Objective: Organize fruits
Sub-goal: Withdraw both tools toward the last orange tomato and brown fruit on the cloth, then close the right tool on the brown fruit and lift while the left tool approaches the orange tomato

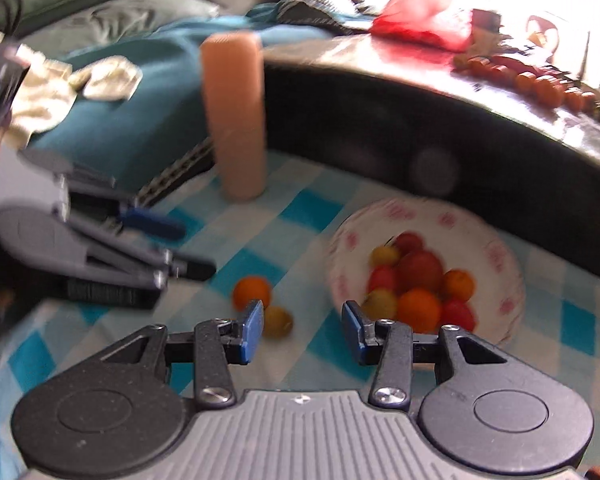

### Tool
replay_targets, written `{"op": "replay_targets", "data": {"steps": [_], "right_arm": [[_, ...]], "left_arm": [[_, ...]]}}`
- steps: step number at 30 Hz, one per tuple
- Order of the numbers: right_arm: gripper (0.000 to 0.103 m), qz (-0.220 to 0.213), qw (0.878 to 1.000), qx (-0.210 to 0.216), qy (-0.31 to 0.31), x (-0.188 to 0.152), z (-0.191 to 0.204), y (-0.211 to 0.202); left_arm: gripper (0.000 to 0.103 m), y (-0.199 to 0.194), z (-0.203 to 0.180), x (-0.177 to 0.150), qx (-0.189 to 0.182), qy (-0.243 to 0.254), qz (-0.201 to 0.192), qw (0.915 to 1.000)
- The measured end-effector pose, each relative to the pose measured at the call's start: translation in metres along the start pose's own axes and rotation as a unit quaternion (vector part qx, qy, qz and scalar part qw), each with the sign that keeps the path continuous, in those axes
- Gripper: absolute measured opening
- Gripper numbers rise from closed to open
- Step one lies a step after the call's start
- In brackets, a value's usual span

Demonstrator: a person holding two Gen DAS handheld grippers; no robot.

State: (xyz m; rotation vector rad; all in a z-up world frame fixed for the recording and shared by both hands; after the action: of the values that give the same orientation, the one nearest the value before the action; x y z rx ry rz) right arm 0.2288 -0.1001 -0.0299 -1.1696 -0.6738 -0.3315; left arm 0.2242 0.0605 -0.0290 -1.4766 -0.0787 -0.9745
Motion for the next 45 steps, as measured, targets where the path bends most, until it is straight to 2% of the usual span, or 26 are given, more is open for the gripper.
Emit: {"op": "replay_targets", "data": {"steps": [9, 18, 21, 22, 27, 32, 38, 40, 45], "right_arm": [[0.058, 0.026, 0.999, 0.014, -0.043, -0.015, 0.013, 0.028], [0.057, 0.024, 0.999, 0.013, -0.029, -0.016, 0.008, 0.061], [0.049, 0.017, 0.999, 0.01, -0.035, -0.02, 0.009, 0.061], [0.041, 0.016, 0.999, 0.004, -0.032, -0.019, 0.008, 0.06], [0.041, 0.014, 1.0, -0.007, -0.017, -0.017, -0.001, 0.052], [0.041, 0.038, 0.999, -0.019, -0.032, -0.03, -0.005, 0.033], [0.041, 0.053, 0.998, -0.043, -0.014, -0.053, -0.019, -0.001], [0.041, 0.052, 0.997, -0.049, -0.005, -0.059, -0.022, -0.013], [0.041, 0.051, 0.997, -0.061, 0.008, -0.071, -0.022, -0.04]], "left_arm": [[0.056, -0.001, -0.002, 0.002, -0.014, 0.005, -0.013, 0.9998], [0.056, 0.007, -0.004, 0.0, -0.021, 0.014, -0.004, 0.9997], [0.057, 0.011, -0.006, 0.0, -0.027, 0.013, -0.002, 0.9995], [0.057, 0.012, -0.008, 0.0, -0.03, 0.016, -0.002, 0.9994], [0.058, 0.023, -0.02, 0.001, -0.046, 0.029, 0.001, 0.9985], [0.058, 0.043, -0.034, 0.007, -0.056, 0.039, 0.006, 0.9977], [0.048, 0.062, -0.04, 0.006, -0.039, 0.032, 0.019, 0.9986], [0.041, 0.061, -0.039, 0.005, -0.039, 0.027, 0.018, 0.9987], [0.041, 0.047, -0.046, -0.004, -0.046, 0.032, 0.025, 0.9981]]}}
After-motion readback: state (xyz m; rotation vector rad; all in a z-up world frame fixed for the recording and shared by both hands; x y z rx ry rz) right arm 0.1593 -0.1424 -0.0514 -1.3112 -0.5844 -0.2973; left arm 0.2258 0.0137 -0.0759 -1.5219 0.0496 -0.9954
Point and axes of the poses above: each gripper's, at about its wrist camera, not at the fingertips, and y roughly the way its jaws point, z to its left, x to its top, the point moved 4 cm from there along y, roughly the way its jaws point, and after that the axes turned 15 degrees about y, right-handed, at the moved point
